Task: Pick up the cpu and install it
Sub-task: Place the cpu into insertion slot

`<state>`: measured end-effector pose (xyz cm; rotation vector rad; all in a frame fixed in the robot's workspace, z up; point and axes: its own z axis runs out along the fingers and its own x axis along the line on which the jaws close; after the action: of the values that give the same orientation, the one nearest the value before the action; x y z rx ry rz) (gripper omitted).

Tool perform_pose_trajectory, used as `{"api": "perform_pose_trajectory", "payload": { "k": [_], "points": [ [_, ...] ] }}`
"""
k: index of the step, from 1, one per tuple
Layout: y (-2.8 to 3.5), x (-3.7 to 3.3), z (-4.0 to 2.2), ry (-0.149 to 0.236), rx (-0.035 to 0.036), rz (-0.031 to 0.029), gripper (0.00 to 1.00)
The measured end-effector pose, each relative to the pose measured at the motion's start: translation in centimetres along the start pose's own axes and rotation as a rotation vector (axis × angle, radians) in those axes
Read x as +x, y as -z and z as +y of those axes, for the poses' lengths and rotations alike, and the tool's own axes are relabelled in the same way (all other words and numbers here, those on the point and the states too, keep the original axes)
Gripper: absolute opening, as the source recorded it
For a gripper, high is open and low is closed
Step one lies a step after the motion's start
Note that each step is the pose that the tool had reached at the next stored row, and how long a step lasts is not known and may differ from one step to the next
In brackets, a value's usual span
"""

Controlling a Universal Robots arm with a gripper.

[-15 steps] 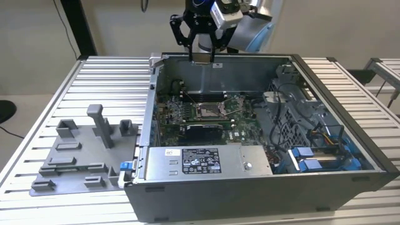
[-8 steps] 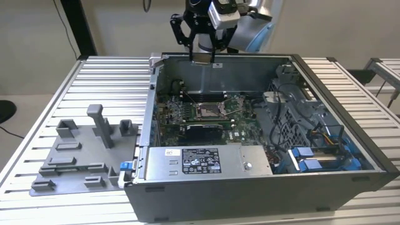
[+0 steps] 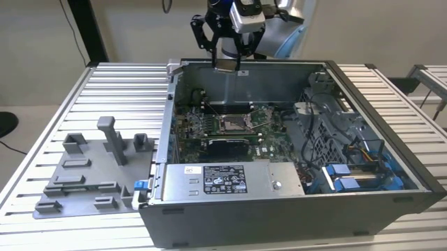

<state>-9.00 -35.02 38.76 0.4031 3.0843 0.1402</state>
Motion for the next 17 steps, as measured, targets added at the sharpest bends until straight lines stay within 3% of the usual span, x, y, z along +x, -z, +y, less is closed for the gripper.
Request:
{"api": "perform_pose_trajectory", "payload": {
  "k": [17],
  "points": [
    [0.0,0.03,-0.01,-0.128,0.002,-0.0121,0.0]
  ]
}}
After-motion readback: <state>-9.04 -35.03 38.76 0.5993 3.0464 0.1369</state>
